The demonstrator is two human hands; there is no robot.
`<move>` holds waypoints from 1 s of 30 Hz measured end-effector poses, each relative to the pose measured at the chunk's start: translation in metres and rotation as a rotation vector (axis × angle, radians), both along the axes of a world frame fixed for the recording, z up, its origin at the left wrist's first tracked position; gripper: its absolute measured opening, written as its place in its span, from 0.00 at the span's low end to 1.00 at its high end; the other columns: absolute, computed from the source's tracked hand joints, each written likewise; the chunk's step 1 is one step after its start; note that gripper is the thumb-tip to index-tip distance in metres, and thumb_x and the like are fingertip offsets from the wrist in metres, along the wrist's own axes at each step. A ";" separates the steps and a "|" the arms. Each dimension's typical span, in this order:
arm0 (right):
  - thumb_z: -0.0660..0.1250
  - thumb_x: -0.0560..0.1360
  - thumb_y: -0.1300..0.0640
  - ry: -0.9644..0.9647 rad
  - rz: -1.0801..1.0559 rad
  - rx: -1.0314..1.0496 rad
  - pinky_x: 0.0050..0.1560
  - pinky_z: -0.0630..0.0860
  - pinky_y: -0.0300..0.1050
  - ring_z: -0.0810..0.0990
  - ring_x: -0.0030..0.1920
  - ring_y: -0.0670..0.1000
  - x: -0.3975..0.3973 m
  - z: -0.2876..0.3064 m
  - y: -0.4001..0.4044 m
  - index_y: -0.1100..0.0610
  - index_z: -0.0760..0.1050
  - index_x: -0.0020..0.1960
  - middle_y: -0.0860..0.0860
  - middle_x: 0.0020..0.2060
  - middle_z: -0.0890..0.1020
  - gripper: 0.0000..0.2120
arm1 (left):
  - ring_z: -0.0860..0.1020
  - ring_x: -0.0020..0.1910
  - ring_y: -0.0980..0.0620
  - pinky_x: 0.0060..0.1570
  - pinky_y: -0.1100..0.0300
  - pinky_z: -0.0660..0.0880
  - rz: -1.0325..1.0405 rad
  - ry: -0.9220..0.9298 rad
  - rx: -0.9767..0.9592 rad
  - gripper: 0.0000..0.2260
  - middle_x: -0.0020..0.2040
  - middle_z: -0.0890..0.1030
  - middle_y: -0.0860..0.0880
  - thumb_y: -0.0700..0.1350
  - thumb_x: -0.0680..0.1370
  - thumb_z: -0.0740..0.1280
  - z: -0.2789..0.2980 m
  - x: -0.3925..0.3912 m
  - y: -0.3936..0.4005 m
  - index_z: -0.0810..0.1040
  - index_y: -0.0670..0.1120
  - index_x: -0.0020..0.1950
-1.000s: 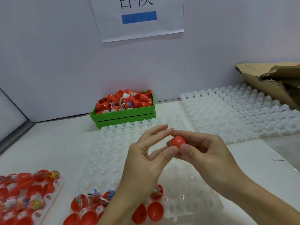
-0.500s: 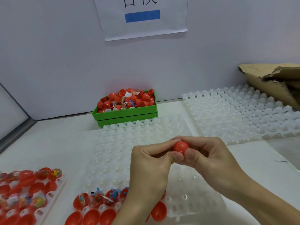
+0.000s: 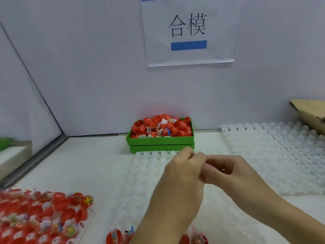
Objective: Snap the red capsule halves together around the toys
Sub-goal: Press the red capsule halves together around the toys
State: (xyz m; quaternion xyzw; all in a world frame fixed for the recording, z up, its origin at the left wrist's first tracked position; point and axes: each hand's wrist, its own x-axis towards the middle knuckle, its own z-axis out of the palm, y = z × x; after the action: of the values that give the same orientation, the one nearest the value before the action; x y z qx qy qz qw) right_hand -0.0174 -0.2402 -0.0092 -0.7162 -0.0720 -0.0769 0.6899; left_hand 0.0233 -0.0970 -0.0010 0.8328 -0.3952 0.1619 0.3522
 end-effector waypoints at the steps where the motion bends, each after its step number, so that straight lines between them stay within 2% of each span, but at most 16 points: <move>1: 0.68 0.73 0.54 -0.009 0.016 0.044 0.52 0.80 0.37 0.86 0.51 0.51 0.015 0.008 0.000 0.56 0.86 0.51 0.54 0.46 0.87 0.12 | 0.77 0.47 0.58 0.47 0.59 0.78 0.014 -0.003 -0.052 0.15 0.48 0.79 0.56 0.37 0.74 0.69 0.011 0.013 0.004 0.83 0.53 0.56; 4: 0.66 0.77 0.63 0.013 0.014 0.193 0.52 0.81 0.41 0.86 0.51 0.55 0.071 0.030 0.002 0.65 0.82 0.54 0.60 0.48 0.86 0.10 | 0.81 0.46 0.59 0.49 0.60 0.79 0.058 0.083 -0.207 0.13 0.45 0.85 0.55 0.37 0.70 0.76 0.041 0.058 0.013 0.86 0.50 0.52; 7: 0.65 0.78 0.66 0.086 -0.067 0.240 0.48 0.83 0.41 0.86 0.48 0.55 0.130 0.050 0.007 0.65 0.81 0.52 0.61 0.48 0.86 0.07 | 0.84 0.44 0.58 0.51 0.62 0.81 0.126 0.279 -0.336 0.15 0.44 0.86 0.53 0.37 0.67 0.80 0.059 0.116 0.014 0.85 0.46 0.52; 10: 0.65 0.78 0.67 0.116 -0.116 0.184 0.52 0.81 0.45 0.85 0.47 0.56 0.182 0.064 0.008 0.64 0.81 0.50 0.61 0.47 0.85 0.06 | 0.84 0.47 0.56 0.49 0.65 0.80 0.124 0.348 -0.352 0.14 0.45 0.85 0.51 0.32 0.68 0.78 0.066 0.176 0.017 0.83 0.47 0.48; 13: 0.66 0.76 0.69 0.110 -0.143 0.119 0.46 0.81 0.39 0.84 0.42 0.51 0.223 0.071 0.006 0.64 0.79 0.54 0.57 0.43 0.84 0.07 | 0.82 0.53 0.56 0.54 0.69 0.77 0.090 0.314 -0.292 0.18 0.51 0.84 0.53 0.30 0.69 0.76 0.066 0.224 0.019 0.80 0.48 0.53; 15: 0.68 0.75 0.71 0.034 -0.200 -0.098 0.41 0.79 0.33 0.82 0.39 0.47 0.246 0.073 0.001 0.64 0.80 0.57 0.55 0.43 0.84 0.11 | 0.81 0.57 0.56 0.54 0.73 0.75 0.090 0.186 -0.170 0.21 0.54 0.83 0.52 0.30 0.70 0.75 0.065 0.249 0.018 0.79 0.47 0.59; 16: 0.68 0.75 0.72 -0.028 -0.220 -0.252 0.41 0.77 0.31 0.81 0.40 0.46 0.256 0.073 -0.002 0.64 0.81 0.57 0.55 0.44 0.84 0.13 | 0.81 0.58 0.54 0.55 0.72 0.75 0.077 0.094 -0.090 0.22 0.57 0.83 0.49 0.30 0.71 0.74 0.065 0.261 0.018 0.78 0.46 0.62; 18: 0.66 0.74 0.76 -0.155 -0.230 -0.498 0.43 0.77 0.30 0.81 0.41 0.45 0.272 0.074 -0.006 0.64 0.81 0.56 0.54 0.45 0.84 0.15 | 0.82 0.57 0.50 0.54 0.62 0.79 0.044 -0.096 0.115 0.24 0.57 0.83 0.44 0.30 0.74 0.71 0.065 0.279 0.019 0.74 0.46 0.68; 20: 0.63 0.72 0.78 -0.228 -0.234 -0.697 0.47 0.79 0.36 0.82 0.44 0.48 0.284 0.069 -0.010 0.65 0.81 0.53 0.55 0.45 0.84 0.16 | 0.83 0.45 0.45 0.44 0.52 0.81 0.011 -0.354 0.338 0.27 0.48 0.83 0.42 0.28 0.75 0.68 0.065 0.289 0.024 0.71 0.47 0.71; 22: 0.61 0.72 0.78 -0.257 -0.240 -0.879 0.48 0.80 0.40 0.82 0.45 0.49 0.288 0.061 -0.013 0.62 0.81 0.52 0.54 0.45 0.84 0.17 | 0.83 0.38 0.42 0.32 0.51 0.81 -0.094 -0.638 0.477 0.28 0.44 0.84 0.41 0.24 0.69 0.70 0.061 0.292 0.027 0.73 0.40 0.68; 25: 0.59 0.73 0.78 -0.287 -0.226 -0.902 0.43 0.78 0.31 0.80 0.41 0.42 0.293 0.055 -0.019 0.60 0.80 0.54 0.51 0.43 0.82 0.20 | 0.85 0.37 0.42 0.27 0.52 0.81 -0.156 -0.856 0.474 0.26 0.46 0.85 0.38 0.22 0.66 0.72 0.063 0.295 0.028 0.73 0.35 0.62; 28: 0.60 0.72 0.79 -0.303 -0.203 -0.905 0.43 0.78 0.31 0.82 0.43 0.47 0.297 0.058 -0.022 0.60 0.78 0.58 0.51 0.44 0.82 0.21 | 0.85 0.41 0.41 0.28 0.50 0.81 -0.204 -0.960 0.491 0.19 0.47 0.85 0.37 0.22 0.66 0.71 0.065 0.301 0.028 0.80 0.31 0.56; 30: 0.62 0.73 0.77 -0.292 -0.197 -0.914 0.45 0.78 0.33 0.83 0.46 0.49 0.297 0.060 -0.022 0.58 0.75 0.65 0.52 0.48 0.83 0.25 | 0.85 0.42 0.41 0.32 0.49 0.82 -0.203 -0.932 0.493 0.19 0.47 0.85 0.36 0.22 0.67 0.70 0.066 0.302 0.027 0.80 0.31 0.56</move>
State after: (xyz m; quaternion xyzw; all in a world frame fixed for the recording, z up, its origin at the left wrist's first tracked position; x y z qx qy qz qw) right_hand 0.2792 -0.2618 0.0507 -0.9309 -0.1264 -0.2018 0.2772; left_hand 0.3249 -0.0695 0.0648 0.6882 -0.6145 0.3820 -0.0529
